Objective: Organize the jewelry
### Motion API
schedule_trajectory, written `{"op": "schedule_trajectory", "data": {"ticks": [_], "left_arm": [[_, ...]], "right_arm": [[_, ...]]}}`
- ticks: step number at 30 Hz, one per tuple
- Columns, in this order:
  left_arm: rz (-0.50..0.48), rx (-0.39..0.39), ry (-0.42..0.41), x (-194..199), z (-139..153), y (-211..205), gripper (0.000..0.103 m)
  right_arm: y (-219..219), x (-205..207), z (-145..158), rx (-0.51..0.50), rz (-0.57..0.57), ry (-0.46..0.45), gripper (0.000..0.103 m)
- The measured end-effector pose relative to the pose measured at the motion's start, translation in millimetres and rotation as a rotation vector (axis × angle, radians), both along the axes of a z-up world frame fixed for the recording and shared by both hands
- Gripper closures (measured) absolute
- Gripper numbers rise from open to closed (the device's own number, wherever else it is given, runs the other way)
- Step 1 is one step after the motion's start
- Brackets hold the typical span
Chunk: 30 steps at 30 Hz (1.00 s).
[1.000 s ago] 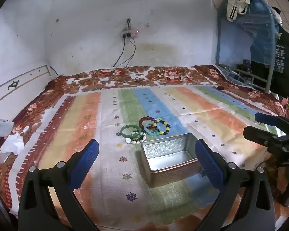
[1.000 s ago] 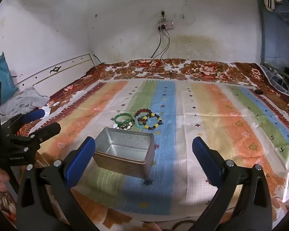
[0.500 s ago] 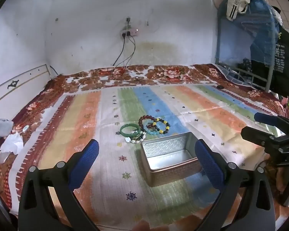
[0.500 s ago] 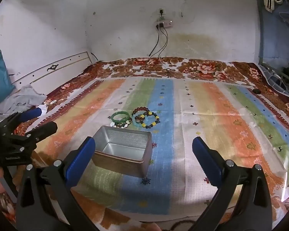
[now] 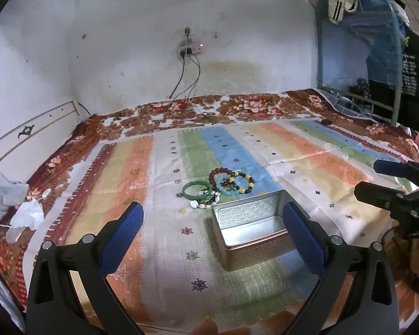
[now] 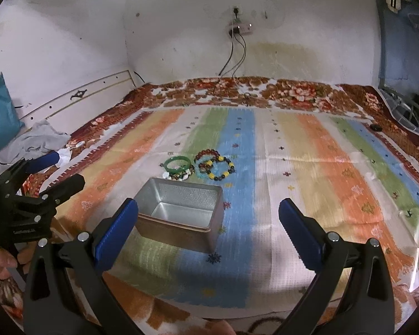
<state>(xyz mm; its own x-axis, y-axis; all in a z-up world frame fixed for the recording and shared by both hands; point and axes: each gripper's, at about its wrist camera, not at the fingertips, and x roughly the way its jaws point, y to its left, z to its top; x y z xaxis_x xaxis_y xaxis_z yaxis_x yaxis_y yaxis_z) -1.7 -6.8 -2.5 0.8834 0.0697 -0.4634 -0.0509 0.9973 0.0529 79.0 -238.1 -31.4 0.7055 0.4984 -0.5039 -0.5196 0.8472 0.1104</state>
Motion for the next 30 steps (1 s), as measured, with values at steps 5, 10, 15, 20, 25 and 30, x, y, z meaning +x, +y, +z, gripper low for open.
{"op": "schedule_trajectory", "data": {"ticks": [5, 10, 15, 20, 25, 30], "left_arm": [[0.0, -0.013, 0.0, 0.3, 0.5, -0.1, 0.005], [-0.006, -0.01, 0.005, 1.7, -0.1, -0.9, 0.005], [-0.005, -0.018, 0.006, 1.7, -0.6, -2.1, 0.005], [-0.005, -0.025, 0.009, 2.8, -1.0, -1.9, 0.005], [-0.003, -0.038, 0.014, 3.6, -1.4, 1.4, 0.005], [0.01, -0.071, 0.023, 7.3, -0.8, 10.7, 0.005]], "right_arm": [[-1.3, -2.4, 0.0, 0.014, 0.03, -0.002, 0.004], [5.0, -3.1, -1.4, -0.003, 0.047, 0.0, 0.004], [2.7, -0.6, -0.8, 0.005, 0.014, -0.002, 0.004], [1.9, 3.0, -1.6, 0.019, 0.01, 0.007, 0.004], [2.6, 7.8, -1.8, 0.021, 0.008, 0.012, 0.004], [4.2, 13.4, -5.1, 0.014, -0.001, 0.031, 0.004]]}}
